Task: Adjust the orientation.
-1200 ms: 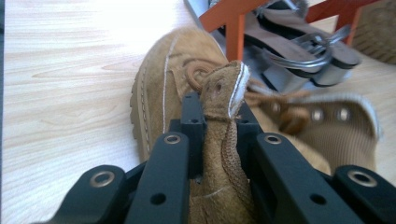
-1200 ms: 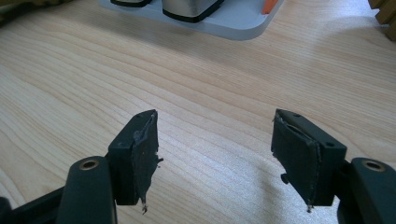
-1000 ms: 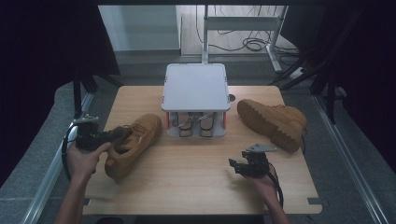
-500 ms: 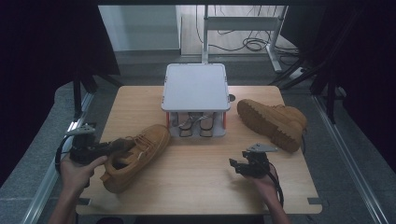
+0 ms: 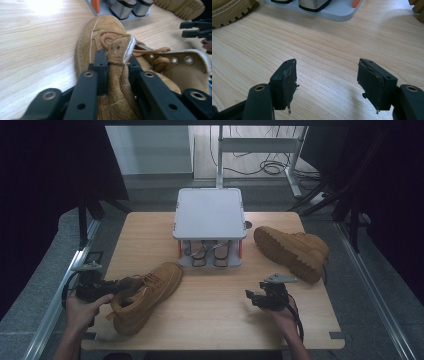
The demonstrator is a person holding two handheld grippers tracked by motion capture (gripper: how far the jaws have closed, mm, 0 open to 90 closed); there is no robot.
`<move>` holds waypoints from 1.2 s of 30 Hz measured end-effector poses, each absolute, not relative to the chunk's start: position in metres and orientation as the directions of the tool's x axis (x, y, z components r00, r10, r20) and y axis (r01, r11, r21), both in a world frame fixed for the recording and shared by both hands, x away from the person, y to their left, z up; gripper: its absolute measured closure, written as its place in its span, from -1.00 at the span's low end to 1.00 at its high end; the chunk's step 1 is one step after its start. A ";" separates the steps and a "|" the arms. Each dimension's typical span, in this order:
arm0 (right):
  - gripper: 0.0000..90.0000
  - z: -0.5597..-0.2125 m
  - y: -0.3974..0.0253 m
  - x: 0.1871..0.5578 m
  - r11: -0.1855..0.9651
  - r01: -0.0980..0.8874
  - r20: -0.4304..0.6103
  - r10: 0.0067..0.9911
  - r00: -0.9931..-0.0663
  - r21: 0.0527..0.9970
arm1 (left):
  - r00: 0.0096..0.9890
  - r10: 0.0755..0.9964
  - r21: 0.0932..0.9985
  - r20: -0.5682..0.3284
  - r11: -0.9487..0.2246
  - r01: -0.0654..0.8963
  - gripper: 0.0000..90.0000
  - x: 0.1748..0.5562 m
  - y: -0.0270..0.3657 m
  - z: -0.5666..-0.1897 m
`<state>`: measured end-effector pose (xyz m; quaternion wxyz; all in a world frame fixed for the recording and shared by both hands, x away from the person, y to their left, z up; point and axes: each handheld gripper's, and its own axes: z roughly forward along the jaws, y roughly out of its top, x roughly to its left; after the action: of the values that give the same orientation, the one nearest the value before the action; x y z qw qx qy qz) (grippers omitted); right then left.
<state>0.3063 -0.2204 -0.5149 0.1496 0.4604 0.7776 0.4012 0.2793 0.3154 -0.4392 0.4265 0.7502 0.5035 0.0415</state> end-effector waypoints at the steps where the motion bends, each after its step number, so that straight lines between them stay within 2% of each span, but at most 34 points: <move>1: -0.28 -0.515 -0.220 0.306 0.253 0.596 0.138 0.836 -0.532 0.762 | 0.490 0.792 0.684 -0.363 -0.130 0.718 0.55 0.279 0.317 -0.439; 4: -0.28 -0.515 -0.219 0.306 0.256 0.596 0.137 0.835 -0.533 0.761 | 0.495 0.794 0.719 -0.353 -0.107 0.686 0.30 0.277 0.319 -0.433; 11: -0.28 -0.514 -0.220 0.306 0.253 0.595 0.137 0.836 -0.532 0.763 | 0.529 0.801 0.775 -0.281 -0.135 0.617 0.07 0.279 0.299 -0.413; 14: -0.28 -0.514 -0.221 0.306 0.253 0.593 0.136 0.836 -0.532 0.765 | 0.546 0.798 0.788 -0.257 -0.155 0.596 0.03 0.281 0.288 -0.409; 25: -0.28 -0.514 -0.224 0.306 0.241 0.596 0.143 0.840 -0.523 0.766 | 0.613 0.745 0.807 -0.261 -0.180 0.563 -0.02 0.284 0.262 -0.393; 36: -0.28 -0.513 -0.225 0.306 0.239 0.594 0.144 0.840 -0.524 0.768 | 0.637 0.733 0.794 -0.240 -0.230 0.563 -0.01 0.290 0.238 -0.399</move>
<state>0.3060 -0.2251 -0.5129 0.1511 0.4641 0.7724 0.4064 0.2896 0.2381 -0.3993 0.4604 0.7788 0.4160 0.0920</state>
